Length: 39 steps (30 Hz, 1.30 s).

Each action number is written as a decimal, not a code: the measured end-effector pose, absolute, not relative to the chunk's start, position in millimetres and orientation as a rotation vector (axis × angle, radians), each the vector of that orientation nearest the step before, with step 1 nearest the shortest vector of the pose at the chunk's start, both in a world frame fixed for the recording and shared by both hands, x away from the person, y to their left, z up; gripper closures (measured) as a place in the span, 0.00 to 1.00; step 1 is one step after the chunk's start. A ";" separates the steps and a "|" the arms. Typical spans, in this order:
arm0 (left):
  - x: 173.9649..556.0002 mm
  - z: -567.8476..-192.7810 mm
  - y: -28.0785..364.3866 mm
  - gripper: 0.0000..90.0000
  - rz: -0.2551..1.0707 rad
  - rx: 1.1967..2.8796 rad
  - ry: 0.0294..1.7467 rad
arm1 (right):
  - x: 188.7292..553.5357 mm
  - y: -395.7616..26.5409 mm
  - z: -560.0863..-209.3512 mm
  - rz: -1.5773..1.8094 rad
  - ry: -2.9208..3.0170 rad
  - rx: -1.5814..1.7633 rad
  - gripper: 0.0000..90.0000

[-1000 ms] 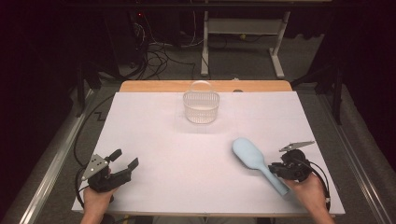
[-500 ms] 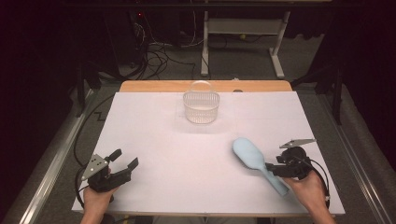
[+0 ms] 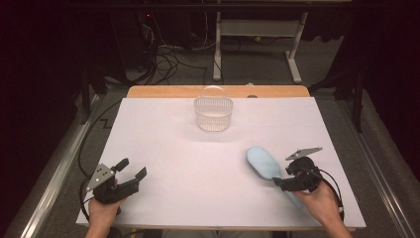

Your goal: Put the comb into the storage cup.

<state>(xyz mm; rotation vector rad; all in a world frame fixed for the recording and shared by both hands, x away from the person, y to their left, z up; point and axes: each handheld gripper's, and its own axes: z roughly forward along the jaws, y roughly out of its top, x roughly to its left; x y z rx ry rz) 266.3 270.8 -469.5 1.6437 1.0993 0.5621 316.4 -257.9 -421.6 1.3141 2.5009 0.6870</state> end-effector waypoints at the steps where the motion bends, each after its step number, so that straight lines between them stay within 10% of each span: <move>1: 266.3 -469.5 270.8 0.25 0.562 1.644 1.099 | 316.8 -256.2 -422.7 0.679 2.508 1.308 0.43; 39: 265.2 -468.6 269.3 0.25 0.579 1.653 1.088 | 321.8 -237.9 -441.8 0.543 2.538 1.308 0.77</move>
